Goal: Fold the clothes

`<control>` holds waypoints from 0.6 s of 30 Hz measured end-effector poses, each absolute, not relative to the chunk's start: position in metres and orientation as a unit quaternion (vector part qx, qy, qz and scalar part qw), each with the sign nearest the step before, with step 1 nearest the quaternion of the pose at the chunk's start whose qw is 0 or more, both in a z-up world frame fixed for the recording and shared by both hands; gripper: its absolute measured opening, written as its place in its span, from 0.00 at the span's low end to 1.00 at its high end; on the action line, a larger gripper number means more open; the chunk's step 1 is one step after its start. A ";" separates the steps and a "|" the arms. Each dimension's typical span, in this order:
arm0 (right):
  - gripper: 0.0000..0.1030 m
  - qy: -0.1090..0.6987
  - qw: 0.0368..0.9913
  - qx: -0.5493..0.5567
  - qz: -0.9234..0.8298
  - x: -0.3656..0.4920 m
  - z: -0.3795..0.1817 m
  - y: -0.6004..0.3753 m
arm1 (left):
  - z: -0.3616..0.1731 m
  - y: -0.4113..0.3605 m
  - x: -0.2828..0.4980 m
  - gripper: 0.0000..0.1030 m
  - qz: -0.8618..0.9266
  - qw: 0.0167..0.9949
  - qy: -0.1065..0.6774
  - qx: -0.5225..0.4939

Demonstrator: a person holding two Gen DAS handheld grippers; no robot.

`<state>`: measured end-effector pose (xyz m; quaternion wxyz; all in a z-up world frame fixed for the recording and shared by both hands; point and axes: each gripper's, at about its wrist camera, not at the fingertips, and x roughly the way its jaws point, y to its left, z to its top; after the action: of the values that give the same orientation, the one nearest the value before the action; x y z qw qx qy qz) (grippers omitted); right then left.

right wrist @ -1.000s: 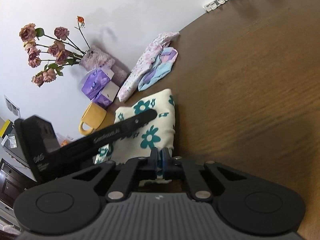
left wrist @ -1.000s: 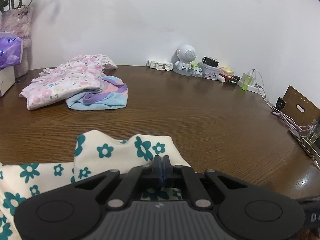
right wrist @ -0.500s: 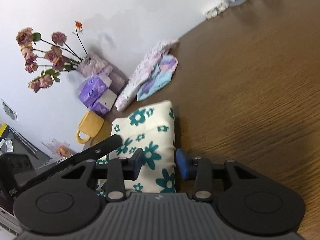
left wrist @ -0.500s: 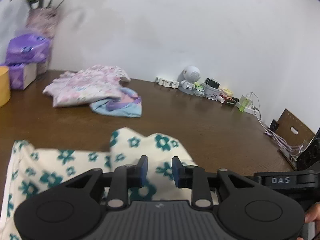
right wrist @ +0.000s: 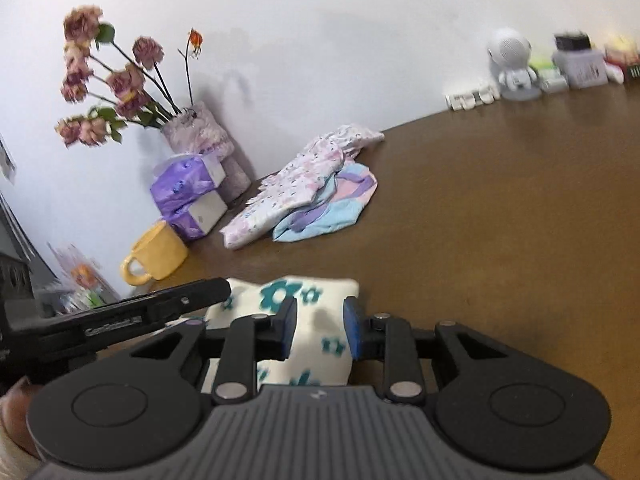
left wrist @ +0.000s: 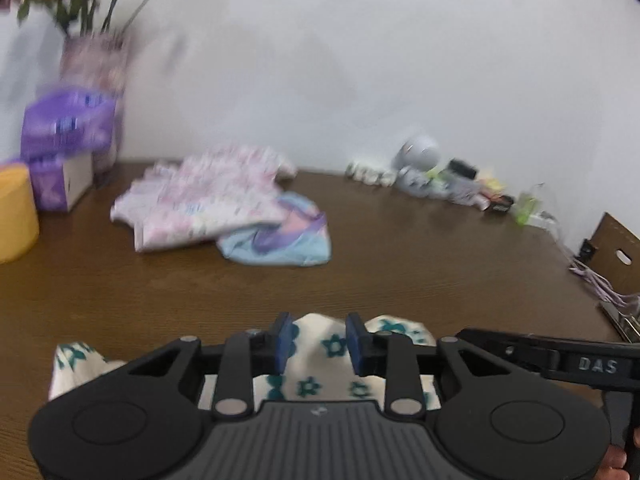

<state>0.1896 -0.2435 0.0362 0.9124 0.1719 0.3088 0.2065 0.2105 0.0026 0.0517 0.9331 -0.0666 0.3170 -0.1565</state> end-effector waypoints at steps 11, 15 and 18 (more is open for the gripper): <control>0.26 0.305 0.908 0.170 0.232 0.167 0.030 -0.249 | 0.053 0.044 0.170 0.37 -0.180 0.936 0.285 -0.104; 0.31 0.302 0.911 0.095 0.263 0.126 0.039 -0.245 | 0.060 0.040 0.117 0.39 -0.226 0.937 0.264 -0.040; 0.35 0.307 0.912 0.032 0.270 0.101 0.038 -0.236 | 0.052 0.027 0.090 0.39 -0.241 0.933 0.267 0.006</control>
<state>0.1009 -0.2364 0.0377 0.9123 0.0317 0.3066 0.2696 0.0903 0.0272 0.0525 0.9331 0.0060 0.2671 -0.2405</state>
